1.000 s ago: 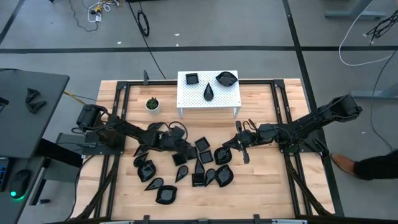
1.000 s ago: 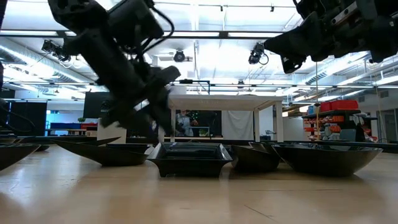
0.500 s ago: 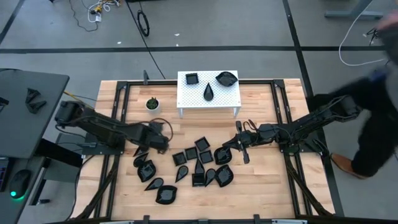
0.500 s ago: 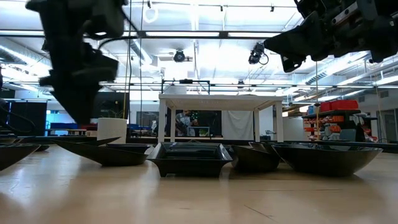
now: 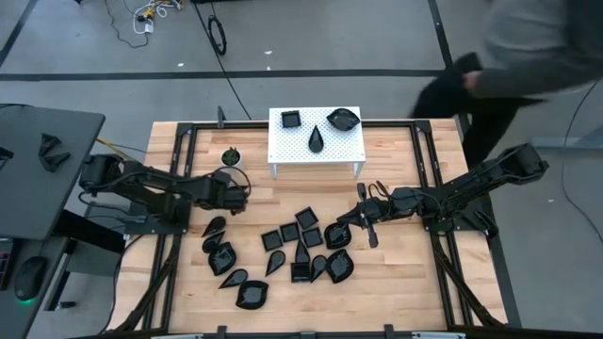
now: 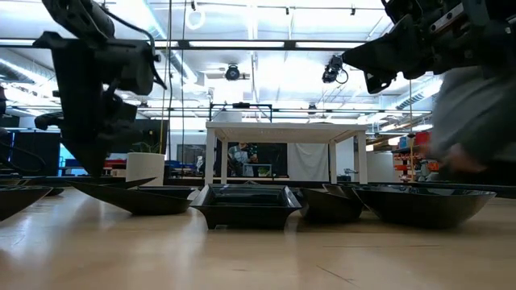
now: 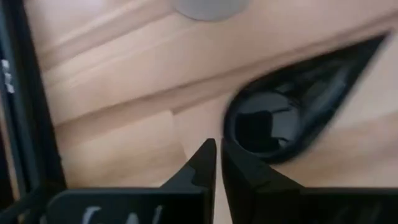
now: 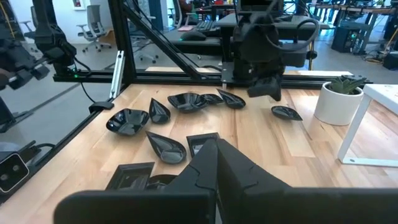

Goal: Pick & Place Mini shaped plates
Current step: Stack the black plate on top of the black plate on the shelf

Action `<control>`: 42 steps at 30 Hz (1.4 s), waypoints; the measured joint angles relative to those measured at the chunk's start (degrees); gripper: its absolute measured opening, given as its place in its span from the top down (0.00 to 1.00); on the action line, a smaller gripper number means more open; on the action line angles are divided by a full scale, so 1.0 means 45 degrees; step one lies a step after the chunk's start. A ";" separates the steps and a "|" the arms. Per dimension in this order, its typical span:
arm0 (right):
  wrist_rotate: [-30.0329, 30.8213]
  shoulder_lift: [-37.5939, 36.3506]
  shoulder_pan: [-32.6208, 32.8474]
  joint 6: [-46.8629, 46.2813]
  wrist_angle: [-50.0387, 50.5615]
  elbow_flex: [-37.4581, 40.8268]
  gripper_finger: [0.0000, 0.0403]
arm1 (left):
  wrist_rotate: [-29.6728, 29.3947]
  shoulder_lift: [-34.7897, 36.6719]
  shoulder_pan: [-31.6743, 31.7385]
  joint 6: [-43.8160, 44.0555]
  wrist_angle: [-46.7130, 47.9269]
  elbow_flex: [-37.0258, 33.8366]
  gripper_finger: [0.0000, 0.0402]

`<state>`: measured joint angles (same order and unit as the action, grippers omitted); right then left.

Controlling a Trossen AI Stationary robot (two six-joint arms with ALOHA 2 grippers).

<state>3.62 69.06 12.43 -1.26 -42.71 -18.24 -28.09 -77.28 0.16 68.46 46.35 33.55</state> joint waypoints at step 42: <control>0.0000 0.0000 -0.0005 -0.0292 -0.0012 0.0000 0.98 | -0.0050 0.0034 0.0491 0.0322 -0.2270 -0.0065 0.74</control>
<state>3.62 69.06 12.41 -2.57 -42.76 -18.24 -28.32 -77.12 2.36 69.90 36.13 33.26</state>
